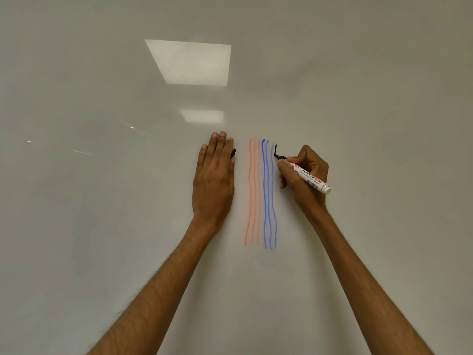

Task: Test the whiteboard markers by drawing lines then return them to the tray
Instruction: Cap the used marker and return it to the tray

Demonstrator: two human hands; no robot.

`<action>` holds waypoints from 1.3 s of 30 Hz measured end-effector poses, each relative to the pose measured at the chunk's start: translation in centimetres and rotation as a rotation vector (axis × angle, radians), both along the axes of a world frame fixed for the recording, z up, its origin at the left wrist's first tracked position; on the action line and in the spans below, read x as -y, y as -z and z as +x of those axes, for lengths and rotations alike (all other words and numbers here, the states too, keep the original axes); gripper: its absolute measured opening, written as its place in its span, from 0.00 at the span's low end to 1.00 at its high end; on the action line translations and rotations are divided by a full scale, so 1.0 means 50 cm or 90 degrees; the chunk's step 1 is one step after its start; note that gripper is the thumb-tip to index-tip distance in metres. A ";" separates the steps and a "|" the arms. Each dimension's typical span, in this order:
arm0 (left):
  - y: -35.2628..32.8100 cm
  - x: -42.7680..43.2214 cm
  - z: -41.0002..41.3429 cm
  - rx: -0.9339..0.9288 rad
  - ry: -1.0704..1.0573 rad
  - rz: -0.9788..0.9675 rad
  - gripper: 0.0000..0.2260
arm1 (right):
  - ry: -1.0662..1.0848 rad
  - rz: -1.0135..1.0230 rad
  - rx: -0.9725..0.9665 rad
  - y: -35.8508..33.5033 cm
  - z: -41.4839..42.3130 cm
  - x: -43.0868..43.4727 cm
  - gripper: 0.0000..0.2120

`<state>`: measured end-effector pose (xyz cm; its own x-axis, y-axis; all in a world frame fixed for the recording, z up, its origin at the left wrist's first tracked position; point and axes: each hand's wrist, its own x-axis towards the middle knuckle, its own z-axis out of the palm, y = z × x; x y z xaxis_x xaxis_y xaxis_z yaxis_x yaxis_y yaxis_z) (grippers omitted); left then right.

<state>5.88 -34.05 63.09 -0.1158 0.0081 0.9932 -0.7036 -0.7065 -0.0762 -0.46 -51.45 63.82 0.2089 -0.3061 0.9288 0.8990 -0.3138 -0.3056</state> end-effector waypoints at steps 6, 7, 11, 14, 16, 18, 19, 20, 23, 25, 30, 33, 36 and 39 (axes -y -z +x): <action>0.003 0.000 0.003 -0.001 0.000 -0.002 0.18 | 0.004 -0.008 -0.004 0.016 -0.002 0.003 0.14; 0.004 0.000 0.003 0.000 0.000 -0.002 0.18 | 0.005 -0.009 -0.005 0.020 -0.002 0.003 0.14; 0.006 0.002 0.002 0.002 0.003 -0.004 0.18 | 0.007 -0.002 -0.014 0.036 -0.003 0.005 0.15; 0.007 0.002 0.000 0.002 0.002 -0.006 0.18 | 0.011 0.007 -0.018 0.046 -0.006 0.005 0.14; 0.008 0.002 0.000 0.001 0.001 -0.006 0.18 | 0.010 0.005 -0.021 0.054 -0.007 0.005 0.14; 0.009 0.002 -0.001 -0.001 0.001 -0.004 0.18 | 0.007 0.000 -0.025 0.064 -0.010 0.006 0.15; 0.009 0.002 -0.001 -0.002 0.002 -0.004 0.18 | 0.006 -0.001 -0.028 0.068 -0.011 0.006 0.15; 0.010 0.002 -0.001 -0.003 0.002 -0.004 0.18 | 0.005 -0.001 -0.032 0.072 -0.013 0.006 0.15; 0.011 0.002 -0.002 -0.005 0.003 -0.005 0.18 | 0.003 -0.002 -0.042 0.081 -0.018 0.007 0.17; 0.011 0.002 -0.001 -0.005 0.005 -0.006 0.18 | 0.004 -0.011 -0.047 0.087 -0.020 0.008 0.18; 0.014 0.003 -0.001 -0.003 0.001 -0.007 0.18 | 0.007 -0.021 -0.064 0.108 -0.024 0.011 0.18; 0.015 0.003 -0.001 -0.003 0.002 -0.009 0.18 | 0.003 -0.026 -0.069 0.120 -0.025 0.014 0.17; 0.016 0.002 -0.001 -0.005 0.004 -0.009 0.18 | -0.002 -0.026 -0.076 0.133 -0.025 0.019 0.15; 0.017 0.003 -0.002 -0.007 0.006 -0.008 0.18 | -0.001 -0.030 -0.085 0.145 -0.024 0.022 0.14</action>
<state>5.78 -34.20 62.23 -0.1054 0.0225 0.9942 -0.7113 -0.7004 -0.0596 -1.68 -52.54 56.58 0.3316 -0.2626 0.9061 0.8519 -0.3293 -0.4072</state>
